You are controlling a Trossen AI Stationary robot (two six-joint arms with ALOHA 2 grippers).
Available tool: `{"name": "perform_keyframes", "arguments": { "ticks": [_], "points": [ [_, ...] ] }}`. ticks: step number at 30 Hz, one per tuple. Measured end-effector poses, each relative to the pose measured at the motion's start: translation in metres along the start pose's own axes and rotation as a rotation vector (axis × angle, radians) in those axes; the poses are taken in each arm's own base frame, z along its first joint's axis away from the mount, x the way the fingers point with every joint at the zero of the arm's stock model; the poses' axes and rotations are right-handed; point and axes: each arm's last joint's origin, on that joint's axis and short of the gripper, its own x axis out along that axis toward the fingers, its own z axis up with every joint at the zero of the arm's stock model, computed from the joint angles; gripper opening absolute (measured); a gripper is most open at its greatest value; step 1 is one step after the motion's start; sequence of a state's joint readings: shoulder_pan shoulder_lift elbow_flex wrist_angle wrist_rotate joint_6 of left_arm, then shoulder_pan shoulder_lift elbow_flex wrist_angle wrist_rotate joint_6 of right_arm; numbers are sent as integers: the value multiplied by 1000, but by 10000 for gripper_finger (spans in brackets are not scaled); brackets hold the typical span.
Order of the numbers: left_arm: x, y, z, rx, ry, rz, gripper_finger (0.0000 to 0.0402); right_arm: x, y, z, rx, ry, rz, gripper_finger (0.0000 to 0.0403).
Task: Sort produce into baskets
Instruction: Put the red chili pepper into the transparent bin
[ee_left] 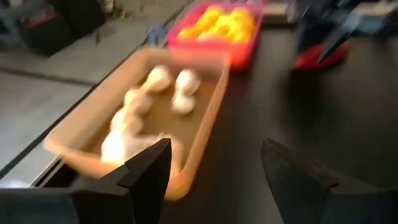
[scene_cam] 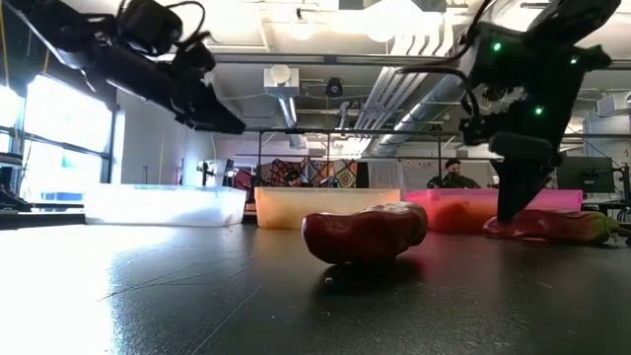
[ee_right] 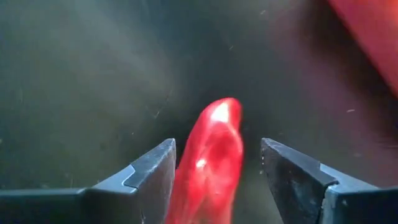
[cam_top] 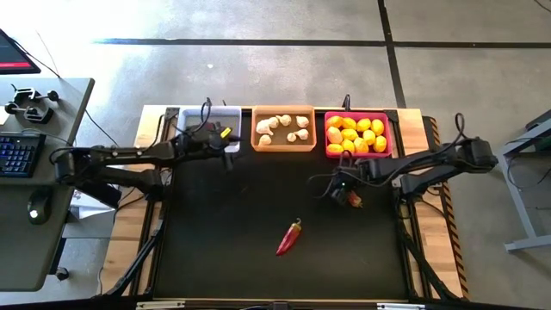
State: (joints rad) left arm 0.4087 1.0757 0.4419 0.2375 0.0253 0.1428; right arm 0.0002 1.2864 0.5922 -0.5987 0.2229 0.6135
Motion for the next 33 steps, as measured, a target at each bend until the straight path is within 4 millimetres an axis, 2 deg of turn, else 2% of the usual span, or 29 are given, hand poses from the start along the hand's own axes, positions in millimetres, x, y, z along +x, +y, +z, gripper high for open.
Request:
{"name": "perform_keyframes", "arguments": {
  "ticks": [4, 7, 11, 14, 19, 25, 29, 33],
  "points": [
    [-2, -11, 0, -22, -91, -46, 234, 8, -1, 3, 18, 57, 46, 218],
    [-3, -18, 1, -36, -107, -75, 234, 12, -1, 3, 20, 87, 64, 196],
    [-3, -25, 1, -48, -107, -106, 234, 11, 1, 8, -41, 62, 97, 142],
    [-4, -29, 2, -41, -120, -124, 234, 3, 6, 20, -98, -6, 125, 93],
    [-5, -33, 8, -37, -179, -140, 234, -15, 22, 54, -232, -284, 184, 46],
    [-4, -39, 10, -31, -199, -167, 234, -35, 27, 94, -249, -783, 289, 56],
    [2, -45, 12, -52, -246, -171, 234, -48, 23, 108, -230, -987, 365, 57],
    [14, -56, 13, -45, -314, -153, 234, -58, 23, 113, -238, -1102, 404, 58]
  ]
}}
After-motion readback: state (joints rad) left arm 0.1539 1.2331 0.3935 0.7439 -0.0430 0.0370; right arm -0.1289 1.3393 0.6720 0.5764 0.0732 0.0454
